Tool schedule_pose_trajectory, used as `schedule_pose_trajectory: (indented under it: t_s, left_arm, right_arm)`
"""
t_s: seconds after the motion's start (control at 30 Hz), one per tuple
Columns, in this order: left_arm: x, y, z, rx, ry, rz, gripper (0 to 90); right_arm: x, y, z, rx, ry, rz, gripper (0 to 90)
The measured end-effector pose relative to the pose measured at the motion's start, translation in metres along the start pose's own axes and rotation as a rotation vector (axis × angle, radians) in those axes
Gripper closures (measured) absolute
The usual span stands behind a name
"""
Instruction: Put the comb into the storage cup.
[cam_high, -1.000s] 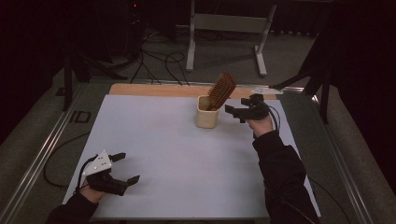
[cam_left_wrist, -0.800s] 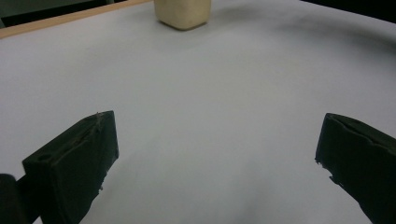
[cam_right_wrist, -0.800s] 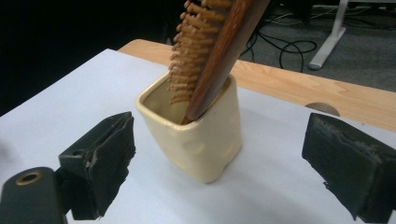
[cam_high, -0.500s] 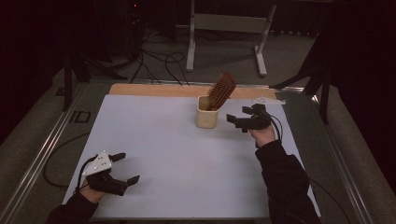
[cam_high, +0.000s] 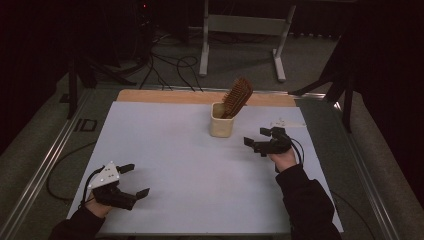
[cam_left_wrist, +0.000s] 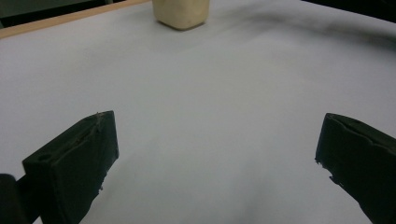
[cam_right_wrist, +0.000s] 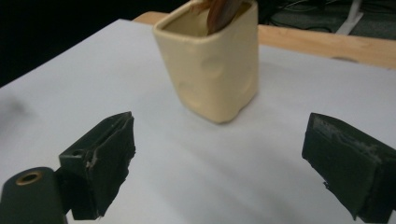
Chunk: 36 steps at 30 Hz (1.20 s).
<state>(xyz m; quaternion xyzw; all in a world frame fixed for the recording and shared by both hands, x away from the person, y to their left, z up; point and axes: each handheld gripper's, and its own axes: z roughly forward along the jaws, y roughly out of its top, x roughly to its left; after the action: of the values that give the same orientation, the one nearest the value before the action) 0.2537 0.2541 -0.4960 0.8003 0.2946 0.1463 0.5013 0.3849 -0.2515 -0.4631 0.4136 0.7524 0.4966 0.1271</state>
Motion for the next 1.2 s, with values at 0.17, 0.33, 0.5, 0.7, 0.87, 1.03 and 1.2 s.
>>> schedule_pose_trajectory:
  t_s: [0.17, 0.33, 0.5, 0.7, 0.87, 1.03, 1.2]
  left_arm:
    - [-0.001, 0.0, 0.0, 0.001, -0.001, 0.0, 0.1]
    - [-0.001, 0.0, 0.0, 0.0, -0.001, 0.0, 0.1]
    - [-0.001, 0.0, 0.0, 0.0, -0.002, 0.0, 0.1]
    - [-0.001, 0.0, 0.0, 0.001, -0.001, -0.001, 0.1]
    - [-0.001, 0.0, 0.0, 0.0, -0.002, 0.001, 0.1]
    - [-0.001, 0.0, 0.0, 0.001, -0.002, 0.0, 0.1]
    - [-0.001, 0.0, -0.001, -0.001, -0.002, 0.001, 0.1]
  right_arm:
    - [0.003, -0.015, -0.004, 0.001, 0.016, -0.008, 9.1]
    - [0.007, -0.03, -0.009, -0.003, 0.027, -0.02, 9.1]
    - [0.011, -0.041, -0.016, -0.002, 0.032, -0.044, 9.0]
    - [0.019, -0.054, -0.024, -0.004, 0.033, -0.075, 9.0]
    - [0.026, -0.061, -0.032, -0.019, 0.029, -0.087, 9.0]
    - [0.033, -0.071, -0.039, -0.026, 0.026, -0.092, 9.0]
    - [0.039, -0.079, -0.048, -0.041, 0.026, -0.089, 9.0]
